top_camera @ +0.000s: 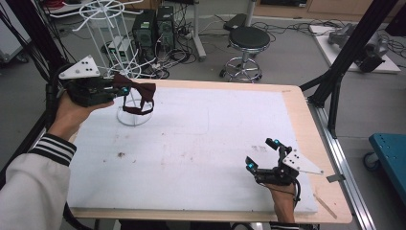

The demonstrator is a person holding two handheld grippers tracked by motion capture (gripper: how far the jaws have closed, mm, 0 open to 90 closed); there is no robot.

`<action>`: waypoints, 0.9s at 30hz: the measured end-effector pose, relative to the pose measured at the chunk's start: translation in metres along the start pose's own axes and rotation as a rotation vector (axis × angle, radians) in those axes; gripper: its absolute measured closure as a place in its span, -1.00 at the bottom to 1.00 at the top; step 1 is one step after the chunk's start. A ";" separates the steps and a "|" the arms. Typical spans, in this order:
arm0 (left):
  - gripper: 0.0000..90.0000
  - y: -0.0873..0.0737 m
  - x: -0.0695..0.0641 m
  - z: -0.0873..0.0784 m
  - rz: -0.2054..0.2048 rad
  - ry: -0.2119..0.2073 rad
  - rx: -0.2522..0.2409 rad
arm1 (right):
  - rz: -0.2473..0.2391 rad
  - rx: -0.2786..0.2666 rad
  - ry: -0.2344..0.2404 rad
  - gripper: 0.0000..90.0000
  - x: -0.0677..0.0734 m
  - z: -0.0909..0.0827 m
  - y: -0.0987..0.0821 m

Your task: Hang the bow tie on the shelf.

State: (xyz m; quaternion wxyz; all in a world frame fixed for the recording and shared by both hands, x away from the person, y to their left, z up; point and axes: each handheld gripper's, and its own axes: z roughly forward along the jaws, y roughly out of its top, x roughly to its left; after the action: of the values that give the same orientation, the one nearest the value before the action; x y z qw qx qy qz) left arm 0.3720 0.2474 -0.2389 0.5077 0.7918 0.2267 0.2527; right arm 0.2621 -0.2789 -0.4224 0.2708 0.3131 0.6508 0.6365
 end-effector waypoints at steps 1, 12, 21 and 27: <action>0.78 0.000 0.001 0.000 -0.003 0.004 0.003 | 0.002 -0.008 -0.005 -0.99 -0.001 -0.001 -0.001; 0.78 -0.003 0.008 0.015 -0.015 0.071 0.044 | 0.013 -0.029 -0.048 -0.99 -0.006 0.001 -0.009; 0.78 -0.004 0.013 0.021 -0.033 0.120 0.077 | -0.021 -0.044 -0.110 -0.99 -0.006 0.004 -0.016; 0.78 -0.004 0.014 0.025 -0.036 0.144 0.103 | -0.022 -0.048 -0.114 -0.99 -0.006 0.005 -0.024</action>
State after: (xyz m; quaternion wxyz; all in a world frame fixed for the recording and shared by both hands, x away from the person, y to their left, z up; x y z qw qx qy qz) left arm 0.3985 0.2405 -0.2488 0.4533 0.7923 0.2895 0.2879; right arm 0.2684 -0.2794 -0.4472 0.3218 0.3349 0.6225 0.6299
